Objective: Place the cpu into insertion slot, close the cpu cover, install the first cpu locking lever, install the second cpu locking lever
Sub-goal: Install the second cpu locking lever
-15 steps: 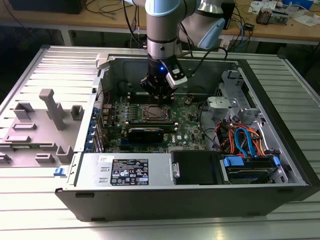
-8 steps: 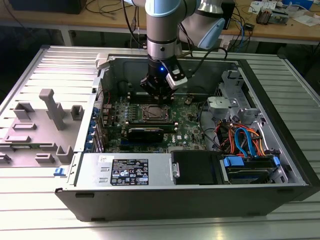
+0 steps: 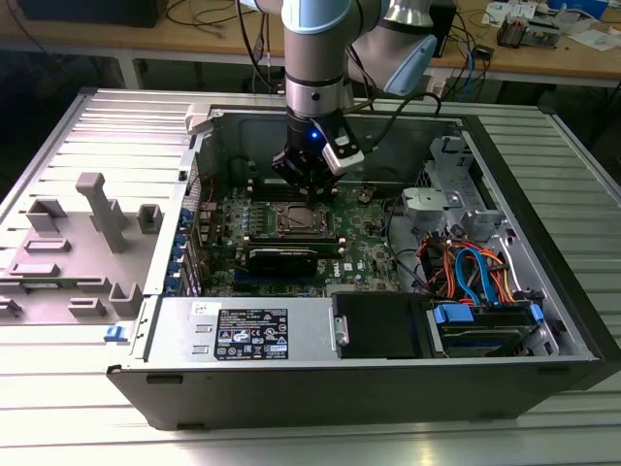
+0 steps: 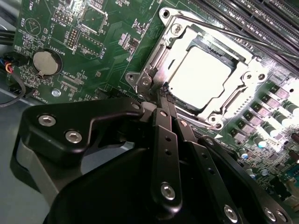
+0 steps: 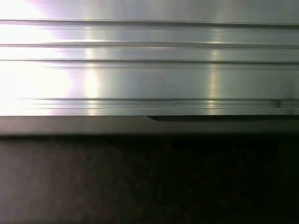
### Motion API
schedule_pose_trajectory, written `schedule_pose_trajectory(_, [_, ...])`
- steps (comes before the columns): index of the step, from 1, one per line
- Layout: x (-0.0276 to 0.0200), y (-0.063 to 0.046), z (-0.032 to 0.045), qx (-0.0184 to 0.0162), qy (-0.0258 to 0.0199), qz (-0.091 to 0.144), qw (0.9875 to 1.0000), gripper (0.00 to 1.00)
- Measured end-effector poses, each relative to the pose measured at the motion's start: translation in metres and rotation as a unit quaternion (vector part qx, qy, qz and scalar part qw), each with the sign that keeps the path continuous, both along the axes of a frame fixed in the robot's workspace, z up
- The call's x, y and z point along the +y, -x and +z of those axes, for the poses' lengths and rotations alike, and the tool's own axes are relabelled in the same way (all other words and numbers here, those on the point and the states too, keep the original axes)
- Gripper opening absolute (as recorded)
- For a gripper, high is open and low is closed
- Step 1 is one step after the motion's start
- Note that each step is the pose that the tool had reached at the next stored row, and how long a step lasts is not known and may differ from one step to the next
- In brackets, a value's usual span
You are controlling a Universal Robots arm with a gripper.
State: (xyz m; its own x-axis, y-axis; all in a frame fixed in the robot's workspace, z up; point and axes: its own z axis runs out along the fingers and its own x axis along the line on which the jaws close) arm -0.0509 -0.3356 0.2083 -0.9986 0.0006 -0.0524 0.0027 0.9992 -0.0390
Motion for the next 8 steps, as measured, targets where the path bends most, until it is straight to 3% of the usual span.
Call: schedule_pose_trajectory(8, [-0.0013, 0.0, 0.0, 0.0, 0.0009, 0.0, 1.0, 0.11])
